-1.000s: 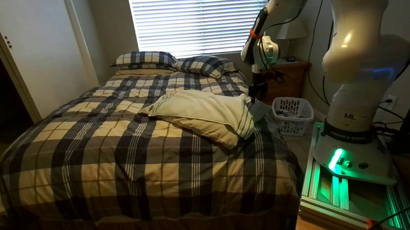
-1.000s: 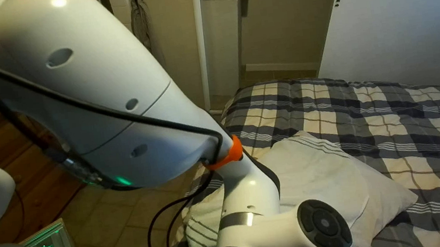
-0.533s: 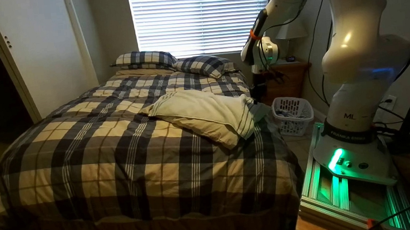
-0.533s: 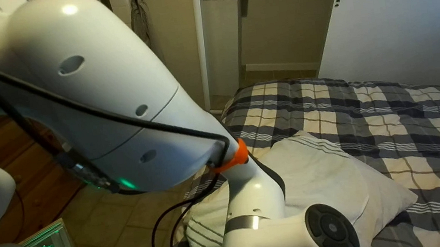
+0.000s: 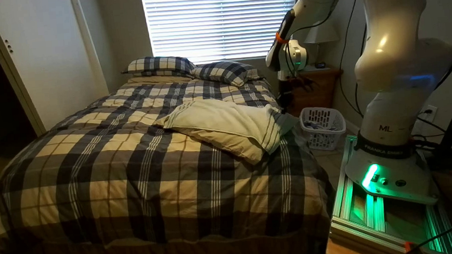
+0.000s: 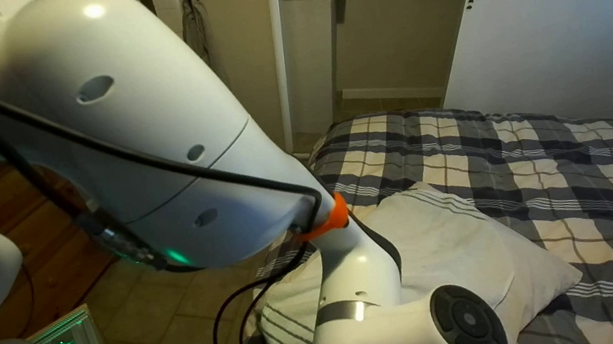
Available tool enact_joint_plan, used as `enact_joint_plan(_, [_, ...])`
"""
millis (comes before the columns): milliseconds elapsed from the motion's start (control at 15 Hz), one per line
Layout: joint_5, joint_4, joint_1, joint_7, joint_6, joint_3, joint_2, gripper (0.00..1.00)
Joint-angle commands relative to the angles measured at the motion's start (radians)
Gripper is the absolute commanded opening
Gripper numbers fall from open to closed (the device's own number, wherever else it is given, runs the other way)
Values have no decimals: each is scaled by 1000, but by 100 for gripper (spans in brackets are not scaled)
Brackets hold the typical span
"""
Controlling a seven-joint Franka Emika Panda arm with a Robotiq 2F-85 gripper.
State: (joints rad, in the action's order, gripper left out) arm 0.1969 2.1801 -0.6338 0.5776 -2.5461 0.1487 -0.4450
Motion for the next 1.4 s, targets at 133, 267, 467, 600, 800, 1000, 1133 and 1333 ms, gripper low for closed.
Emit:
enact_joint_plan(133, [-47,-6,9,-29,25,40,10,1])
enact_joint_plan(267, [-72,-8,14,-51,30,65,9,1])
enact_joint_plan(467, [-101,-12,15,-77,25,88,4,1])
enact_joint_plan(600, [-111,-16,12,-87,30,95,0,1])
enact_joint_plan(800, [-121,-15,12,-99,31,97,-3,1])
enact_joint_plan(1000, [-125,-15,10,-104,37,95,-3,1])
enact_joint_plan(1133, [-105,-11,1,-87,42,79,11,31])
enact_joint_plan(1333, [-116,20,16,-86,52,79,72,51])
